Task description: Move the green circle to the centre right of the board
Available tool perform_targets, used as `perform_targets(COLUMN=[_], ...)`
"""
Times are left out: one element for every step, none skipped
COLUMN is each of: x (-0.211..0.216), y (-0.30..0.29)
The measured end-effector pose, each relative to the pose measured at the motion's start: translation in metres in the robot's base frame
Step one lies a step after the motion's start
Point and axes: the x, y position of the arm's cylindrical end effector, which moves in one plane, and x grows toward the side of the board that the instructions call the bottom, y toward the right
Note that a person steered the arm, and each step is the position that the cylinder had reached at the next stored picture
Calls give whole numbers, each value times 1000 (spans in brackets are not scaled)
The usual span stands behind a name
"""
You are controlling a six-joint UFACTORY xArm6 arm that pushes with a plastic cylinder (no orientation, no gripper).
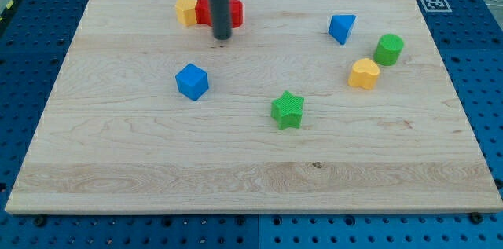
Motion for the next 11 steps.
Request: perform_targets(x=[7,38,58,58,54,54,54,54,51,50,50], y=[33,49,76,118,162,206,240,265,270,270,259])
